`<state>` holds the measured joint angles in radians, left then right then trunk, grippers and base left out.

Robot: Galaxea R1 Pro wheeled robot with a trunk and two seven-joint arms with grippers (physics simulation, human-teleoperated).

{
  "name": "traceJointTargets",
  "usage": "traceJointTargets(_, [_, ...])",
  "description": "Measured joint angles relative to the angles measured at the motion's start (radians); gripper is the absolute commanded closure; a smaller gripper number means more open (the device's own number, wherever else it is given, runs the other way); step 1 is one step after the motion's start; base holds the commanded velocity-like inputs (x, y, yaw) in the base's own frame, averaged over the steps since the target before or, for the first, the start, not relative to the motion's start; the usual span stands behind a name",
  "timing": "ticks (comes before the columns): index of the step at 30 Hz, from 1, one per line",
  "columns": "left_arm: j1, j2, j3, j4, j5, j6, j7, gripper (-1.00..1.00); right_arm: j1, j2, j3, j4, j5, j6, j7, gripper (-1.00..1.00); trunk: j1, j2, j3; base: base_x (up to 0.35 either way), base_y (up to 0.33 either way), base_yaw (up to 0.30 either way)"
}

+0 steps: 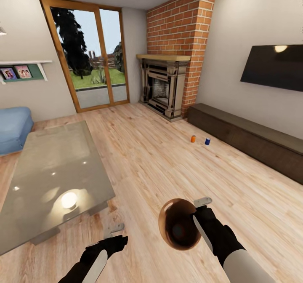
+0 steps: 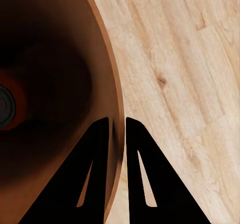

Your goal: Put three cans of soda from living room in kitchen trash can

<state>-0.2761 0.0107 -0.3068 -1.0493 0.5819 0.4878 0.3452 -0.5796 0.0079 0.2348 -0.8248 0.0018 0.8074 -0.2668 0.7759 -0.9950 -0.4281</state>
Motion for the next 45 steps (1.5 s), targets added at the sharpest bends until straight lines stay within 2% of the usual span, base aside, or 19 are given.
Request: traceJointTargets(45, [0.0, -0.002, 0.0, 0.0, -0.005, -0.011, -0.002, -1.0, 0.0, 0.001, 0.005, -0.001, -0.003, 0.001, 0.001, 1.0, 0.0, 0.0, 0.072, 0.0, 0.0, 0.0])
